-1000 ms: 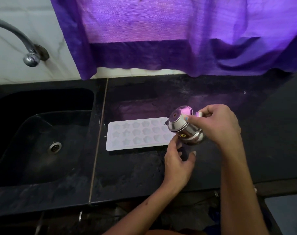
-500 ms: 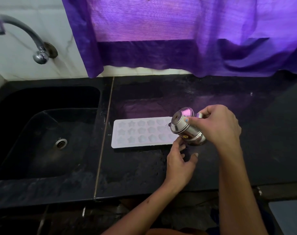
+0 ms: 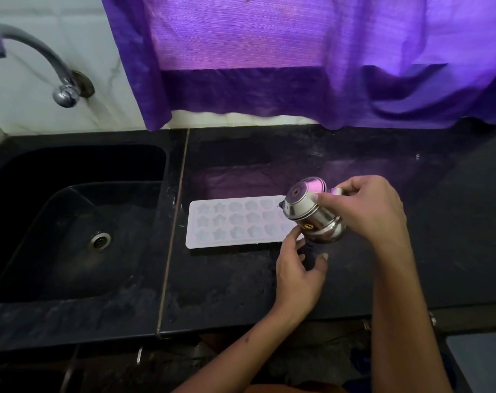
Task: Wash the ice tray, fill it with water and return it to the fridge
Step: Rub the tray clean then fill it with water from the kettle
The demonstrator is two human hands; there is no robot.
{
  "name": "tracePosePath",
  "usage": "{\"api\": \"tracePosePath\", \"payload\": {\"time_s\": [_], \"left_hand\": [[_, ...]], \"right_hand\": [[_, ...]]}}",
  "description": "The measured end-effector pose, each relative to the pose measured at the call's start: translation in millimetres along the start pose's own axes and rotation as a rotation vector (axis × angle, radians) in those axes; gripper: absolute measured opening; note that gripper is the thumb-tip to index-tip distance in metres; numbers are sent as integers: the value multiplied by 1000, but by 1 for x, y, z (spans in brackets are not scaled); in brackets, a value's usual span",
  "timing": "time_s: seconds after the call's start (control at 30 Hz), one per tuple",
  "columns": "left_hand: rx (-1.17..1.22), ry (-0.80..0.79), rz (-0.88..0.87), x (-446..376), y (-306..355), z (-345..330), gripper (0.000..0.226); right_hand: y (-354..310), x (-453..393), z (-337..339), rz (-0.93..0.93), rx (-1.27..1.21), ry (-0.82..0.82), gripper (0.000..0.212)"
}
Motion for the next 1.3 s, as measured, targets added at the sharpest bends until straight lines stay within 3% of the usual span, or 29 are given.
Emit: {"api": "tracePosePath", "payload": {"time_s": [0.2, 0.87, 1.3], "left_hand": [[30, 79, -40, 0, 2, 11, 58], [37, 76, 19, -4, -9, 18, 52], [-8, 121, -58, -4, -1, 27, 55]], "right_hand": [[-6, 1, -8, 36, -39, -17, 31], [-22, 3, -32, 45, 88, -84, 25], [-18, -2, -24, 3, -50, -105, 30]]}}
Point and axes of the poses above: each hand's wrist, its own x-axis away from the middle knuckle, its own z-axis out of the back of the hand, y = z × x, the point moved 8 cm from there along -x, towards the middle knuckle, and after that the axes turned 9 degrees about -x, right-handed, at the moved point
